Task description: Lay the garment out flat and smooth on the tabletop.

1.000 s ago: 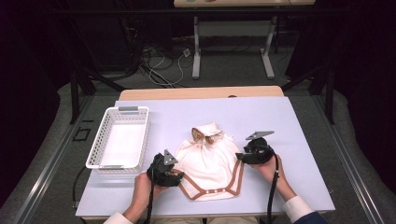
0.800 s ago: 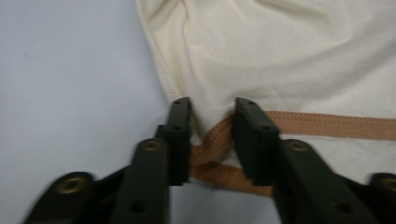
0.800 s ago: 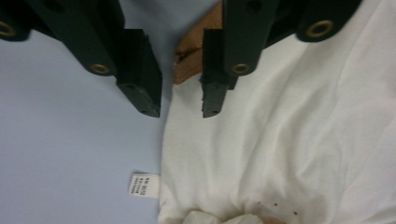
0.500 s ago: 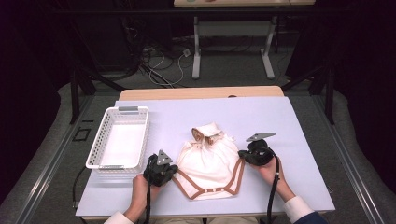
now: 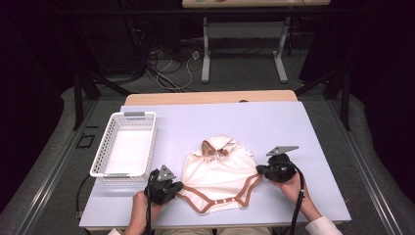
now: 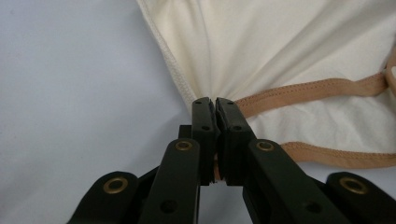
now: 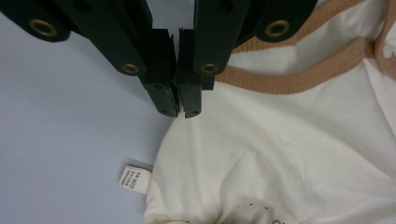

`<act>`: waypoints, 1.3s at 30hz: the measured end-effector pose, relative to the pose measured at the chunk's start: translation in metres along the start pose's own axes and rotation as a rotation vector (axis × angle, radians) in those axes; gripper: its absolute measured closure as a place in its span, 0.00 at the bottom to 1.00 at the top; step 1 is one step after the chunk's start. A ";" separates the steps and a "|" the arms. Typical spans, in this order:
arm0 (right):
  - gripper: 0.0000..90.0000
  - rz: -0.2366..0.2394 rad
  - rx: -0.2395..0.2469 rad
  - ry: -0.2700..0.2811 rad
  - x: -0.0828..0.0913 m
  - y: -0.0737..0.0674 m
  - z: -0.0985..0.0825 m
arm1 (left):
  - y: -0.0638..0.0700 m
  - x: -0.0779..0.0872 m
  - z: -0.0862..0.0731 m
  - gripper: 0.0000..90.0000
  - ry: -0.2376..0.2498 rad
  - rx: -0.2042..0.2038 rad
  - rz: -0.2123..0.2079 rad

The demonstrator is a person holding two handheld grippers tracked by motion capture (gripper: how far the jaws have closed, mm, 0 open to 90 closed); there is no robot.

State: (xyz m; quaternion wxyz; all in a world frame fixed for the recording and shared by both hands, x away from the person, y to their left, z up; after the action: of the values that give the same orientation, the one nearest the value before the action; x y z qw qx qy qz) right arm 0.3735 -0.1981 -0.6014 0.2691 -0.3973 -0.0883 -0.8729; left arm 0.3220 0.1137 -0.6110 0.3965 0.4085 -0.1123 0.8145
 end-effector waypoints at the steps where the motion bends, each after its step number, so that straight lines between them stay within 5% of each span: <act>1: 0.96 -0.009 0.006 -0.014 0.000 -0.001 -0.002 | -0.001 0.000 0.000 0.96 -0.007 -0.012 0.004; 4: 0.86 -0.009 0.033 -0.010 -0.005 -0.003 -0.001 | 0.000 -0.002 0.003 0.87 -0.017 -0.018 0.002; 9: 0.61 0.019 0.053 0.034 -0.006 -0.006 0.013 | -0.003 -0.003 0.012 0.49 -0.020 -0.041 0.052; 13: 0.52 0.012 0.067 0.056 -0.010 -0.007 0.022 | -0.003 -0.004 0.032 0.40 0.031 -0.082 0.092; 16: 0.51 0.006 0.065 0.057 -0.017 -0.006 0.029 | -0.002 -0.013 0.045 0.37 0.031 -0.123 0.114; 22: 0.54 0.006 0.044 0.048 -0.031 -0.005 0.037 | -0.009 -0.031 0.055 0.38 0.003 -0.134 0.147; 30: 0.60 -0.033 -0.014 0.037 -0.048 0.006 0.047 | -0.036 -0.045 0.064 0.40 0.004 -0.052 0.191; 35: 0.67 -0.058 -0.013 0.014 -0.055 0.008 0.046 | -0.039 -0.049 0.066 0.43 0.004 -0.060 0.199; 39: 0.79 -0.057 -0.016 0.020 -0.057 0.006 0.047 | -0.038 -0.053 0.069 0.57 0.018 -0.081 0.184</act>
State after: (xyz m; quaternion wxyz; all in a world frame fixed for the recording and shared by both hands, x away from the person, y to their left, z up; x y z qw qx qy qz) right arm 0.4376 -0.1630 -0.6124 0.2419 -0.3881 -0.0900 -0.8847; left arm 0.4090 0.0742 -0.6120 0.3373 0.3727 -0.1786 0.8458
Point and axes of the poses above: each handheld gripper's, and its own axes: x roughly backward along the jaws, z roughly out of its top, y roughly to its right, the point moved 8 cm from there along -x, roughly forward along the jaws, and after that the axes turned 6 degrees about -z, right-handed, at the moved point
